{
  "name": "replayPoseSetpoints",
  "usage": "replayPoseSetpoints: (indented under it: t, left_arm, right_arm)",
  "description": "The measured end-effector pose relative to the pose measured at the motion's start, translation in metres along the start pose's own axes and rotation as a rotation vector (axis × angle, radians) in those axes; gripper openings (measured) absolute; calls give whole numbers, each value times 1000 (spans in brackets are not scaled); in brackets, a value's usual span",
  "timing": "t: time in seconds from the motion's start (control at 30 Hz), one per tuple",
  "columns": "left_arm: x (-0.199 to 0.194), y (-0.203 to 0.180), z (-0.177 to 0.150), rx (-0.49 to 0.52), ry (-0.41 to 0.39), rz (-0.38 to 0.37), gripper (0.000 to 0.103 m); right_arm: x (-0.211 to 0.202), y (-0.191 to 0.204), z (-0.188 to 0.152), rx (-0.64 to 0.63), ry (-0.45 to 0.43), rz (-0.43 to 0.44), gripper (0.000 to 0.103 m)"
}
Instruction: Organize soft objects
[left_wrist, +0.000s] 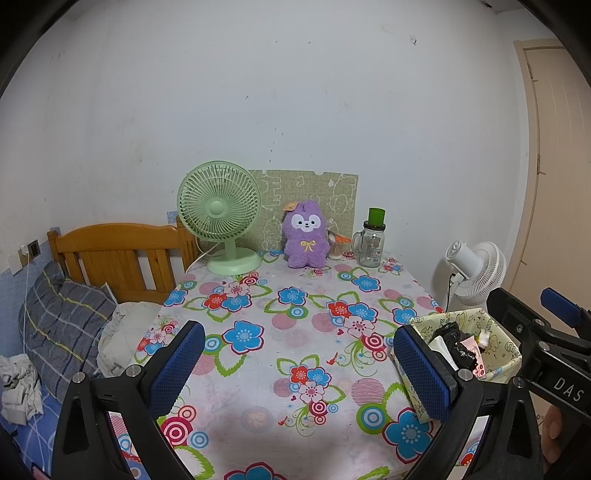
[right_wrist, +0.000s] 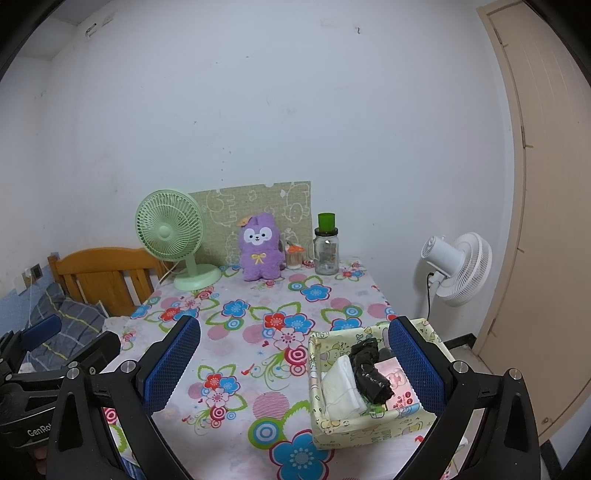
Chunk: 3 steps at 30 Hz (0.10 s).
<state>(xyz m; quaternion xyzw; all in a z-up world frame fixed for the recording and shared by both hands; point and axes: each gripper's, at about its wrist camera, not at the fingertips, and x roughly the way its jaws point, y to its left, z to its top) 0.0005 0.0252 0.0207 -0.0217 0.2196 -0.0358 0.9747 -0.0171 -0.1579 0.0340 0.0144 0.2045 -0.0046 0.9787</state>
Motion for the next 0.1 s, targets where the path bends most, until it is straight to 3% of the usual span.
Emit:
replayPoseSetpoints:
  t: [0.1]
  left_arm:
    - [0, 0, 0, 0, 0, 0, 103]
  right_arm:
    - [0, 0, -1, -1, 3, -1, 103]
